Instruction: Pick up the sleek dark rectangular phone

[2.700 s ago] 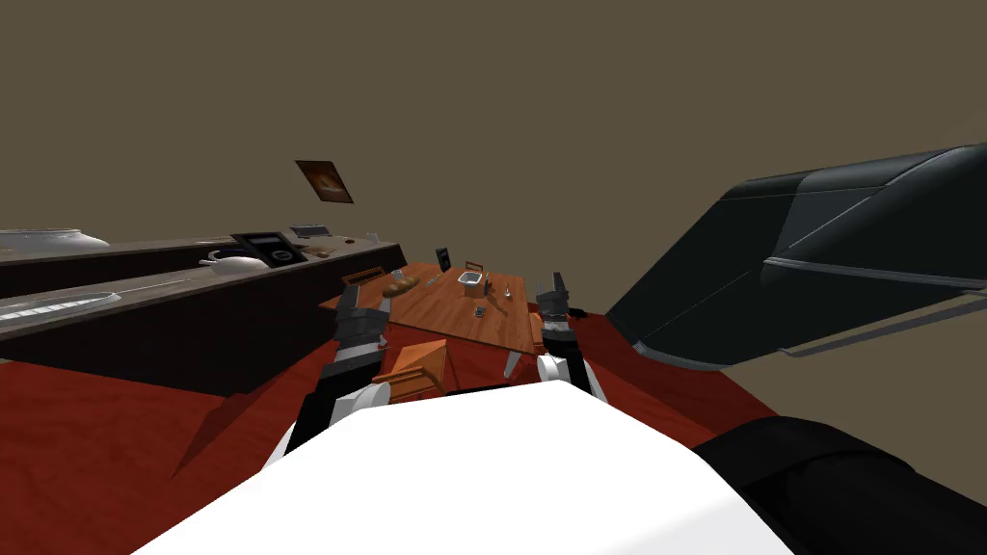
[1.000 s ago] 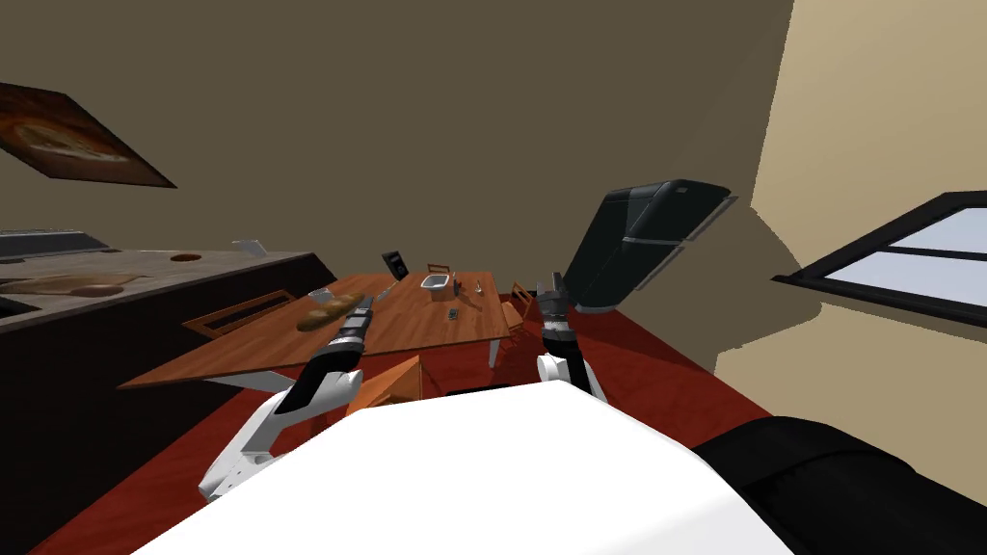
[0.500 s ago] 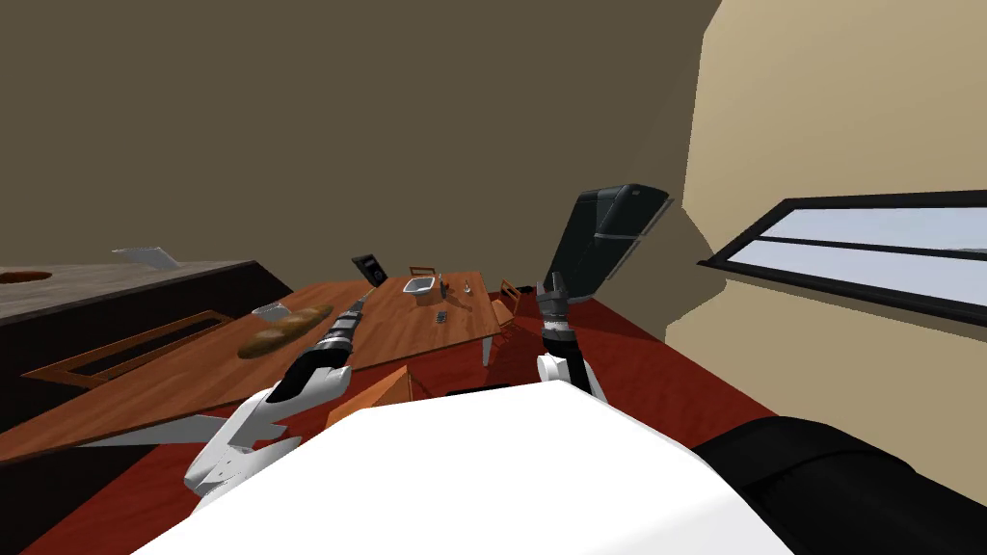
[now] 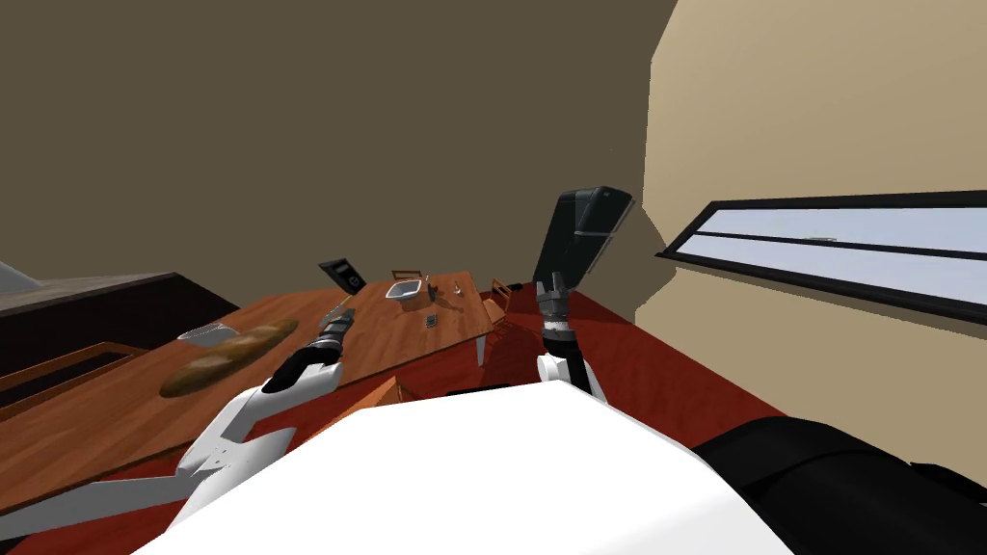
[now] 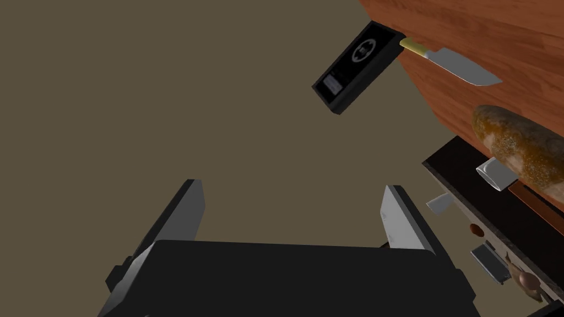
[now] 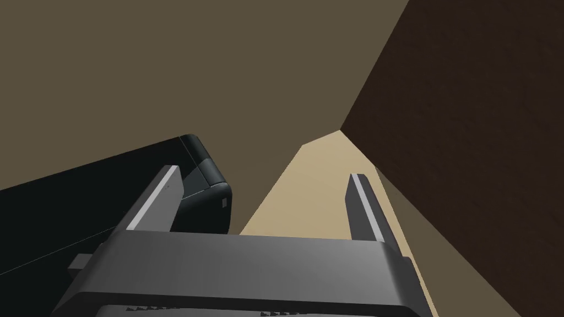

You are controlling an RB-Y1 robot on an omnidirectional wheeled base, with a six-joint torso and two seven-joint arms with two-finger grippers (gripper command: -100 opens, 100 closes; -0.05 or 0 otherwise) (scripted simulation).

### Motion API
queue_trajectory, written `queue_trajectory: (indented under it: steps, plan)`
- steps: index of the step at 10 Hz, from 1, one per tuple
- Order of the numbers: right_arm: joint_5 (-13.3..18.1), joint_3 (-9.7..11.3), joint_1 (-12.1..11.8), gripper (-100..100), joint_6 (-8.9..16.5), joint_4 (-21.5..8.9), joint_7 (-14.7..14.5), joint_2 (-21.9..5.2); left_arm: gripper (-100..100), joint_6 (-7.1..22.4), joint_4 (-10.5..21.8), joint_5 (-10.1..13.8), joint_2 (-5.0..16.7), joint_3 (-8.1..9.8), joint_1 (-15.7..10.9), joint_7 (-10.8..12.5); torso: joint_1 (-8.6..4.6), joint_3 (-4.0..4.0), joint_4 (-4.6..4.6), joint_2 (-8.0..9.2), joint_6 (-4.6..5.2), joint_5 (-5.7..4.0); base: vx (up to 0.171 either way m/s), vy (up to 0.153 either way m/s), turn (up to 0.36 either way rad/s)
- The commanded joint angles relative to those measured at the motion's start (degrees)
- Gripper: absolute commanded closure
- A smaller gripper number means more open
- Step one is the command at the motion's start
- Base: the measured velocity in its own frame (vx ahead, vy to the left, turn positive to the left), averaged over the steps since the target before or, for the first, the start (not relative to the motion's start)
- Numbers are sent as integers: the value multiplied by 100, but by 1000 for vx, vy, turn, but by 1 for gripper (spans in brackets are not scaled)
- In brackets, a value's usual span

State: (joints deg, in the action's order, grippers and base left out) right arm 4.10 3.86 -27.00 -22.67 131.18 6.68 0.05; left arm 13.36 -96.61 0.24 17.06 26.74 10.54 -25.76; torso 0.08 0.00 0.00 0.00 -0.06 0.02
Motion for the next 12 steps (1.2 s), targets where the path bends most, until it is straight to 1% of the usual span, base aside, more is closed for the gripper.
queue_trajectory:
  steps: [1,2,3,4,5,6,7,8,9,10,11,12]
  plan:
    - [0,0,0,0,0,0,0,0,-100,286,263,-37,44,175,-148,-261,0,0,0,0,0,0,-9,9,-299]
    - [0,1,1,0,0,0,0,0,-100,379,263,-37,44,175,-148,-261,1,-1,0,-1,6,0,-5,15,-152]
    - [0,0,0,0,0,0,0,0,-100,539,516,-49,111,324,-291,-479,1,0,0,0,-2,0,-5,17,-256]
    - [0,0,1,0,0,0,0,0,-100,664,516,-49,111,324,-291,-479,2,0,0,-1,4,0,-4,17,-169]
    - [0,0,0,0,0,0,0,0,-100,855,755,-53,174,466,-430,-699,2,-1,0,-1,-1,0,-5,13,-326]
    - [0,0,1,0,0,0,0,0,-100,946,774,-53,174,466,-430,-699,2,-1,0,-2,5,0,-6,22,-172]
    - [0,0,0,0,0,0,0,0,-100,1141,1039,-51,233,601,-566,-921,3,-1,0,-2,-2,0,-5,21,-295]
    - [0,0,1,0,0,0,0,0,-100,1226,1039,-51,233,601,-566,-921,4,-1,0,-2,3,1,-6,24,-163]
    - [0,0,0,0,0,0,0,0,-100,1430,1271,-41,288,729,-699,-1144,4,-1,0,-2,-2,1,-8,21,-300]
    - [0,0,1,0,0,0,0,0,-100,1503,1308,-41,288,729,-699,-1144,4,-1,0,-2,3,0,-2,26,-142]
    - [0,-1,-1,0,0,0,0,0,-100,1775,1461,-25,339,849,-828,-1366,5,-1,-1,-2,-5,1,-3,28,-263]
    - [0,0,0,0,0,0,0,0,-100,1775,1550,-25,339,849,-828,-1366,6,-2,0,-3,2,1,-5,34,-166]
